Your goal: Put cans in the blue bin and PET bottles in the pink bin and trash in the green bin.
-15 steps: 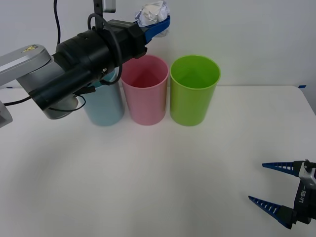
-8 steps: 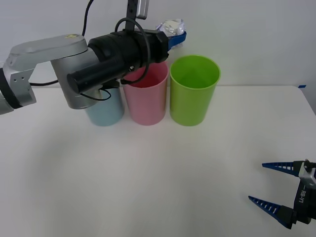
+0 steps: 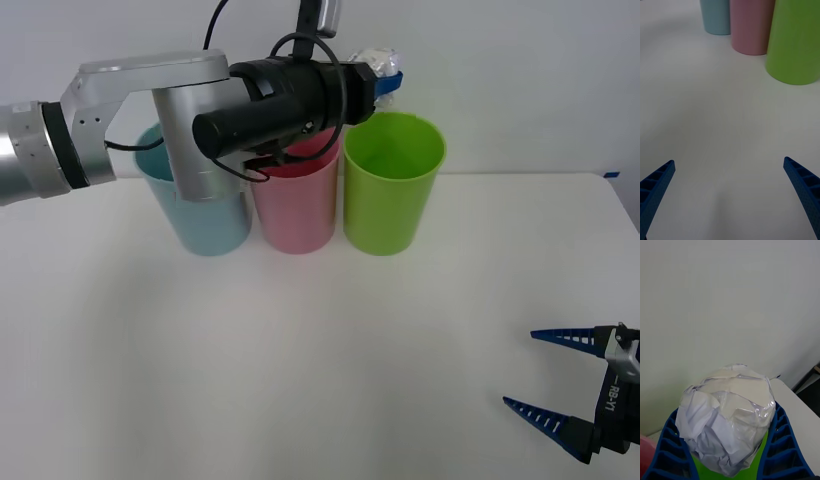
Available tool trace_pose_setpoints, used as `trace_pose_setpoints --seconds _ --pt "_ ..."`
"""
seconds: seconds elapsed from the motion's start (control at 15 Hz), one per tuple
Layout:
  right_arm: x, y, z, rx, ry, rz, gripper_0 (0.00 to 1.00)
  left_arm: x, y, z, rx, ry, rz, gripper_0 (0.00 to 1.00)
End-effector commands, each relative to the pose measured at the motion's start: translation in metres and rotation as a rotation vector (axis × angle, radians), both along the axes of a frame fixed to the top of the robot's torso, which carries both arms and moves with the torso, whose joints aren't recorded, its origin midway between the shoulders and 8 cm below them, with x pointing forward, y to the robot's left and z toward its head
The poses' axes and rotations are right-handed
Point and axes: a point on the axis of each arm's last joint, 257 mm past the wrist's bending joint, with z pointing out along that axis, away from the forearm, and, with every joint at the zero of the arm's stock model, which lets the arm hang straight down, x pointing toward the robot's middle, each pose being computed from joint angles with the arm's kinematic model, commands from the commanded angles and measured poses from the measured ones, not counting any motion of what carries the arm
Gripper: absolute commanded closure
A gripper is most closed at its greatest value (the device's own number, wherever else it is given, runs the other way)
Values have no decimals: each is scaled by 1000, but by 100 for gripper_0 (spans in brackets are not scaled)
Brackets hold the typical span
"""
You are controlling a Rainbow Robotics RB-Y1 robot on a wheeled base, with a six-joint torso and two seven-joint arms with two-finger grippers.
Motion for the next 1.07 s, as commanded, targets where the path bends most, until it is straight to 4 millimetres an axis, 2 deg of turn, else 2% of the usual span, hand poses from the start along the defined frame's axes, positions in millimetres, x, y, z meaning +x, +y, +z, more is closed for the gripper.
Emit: trace_pose_setpoints --seconds 0.07,0.4,0.8,1.07 --pt "0 0 0 0 0 0 0 -1 -8 -14 37 54 26 100" --pt "0 0 0 0 0 0 0 4 -23 -36 64 132 83 100" --pt "0 0 0 0 0 0 0 18 -14 -52 169 131 139 100" --pt "0 0 0 0 0 0 0 15 -14 -57 166 157 144 100"
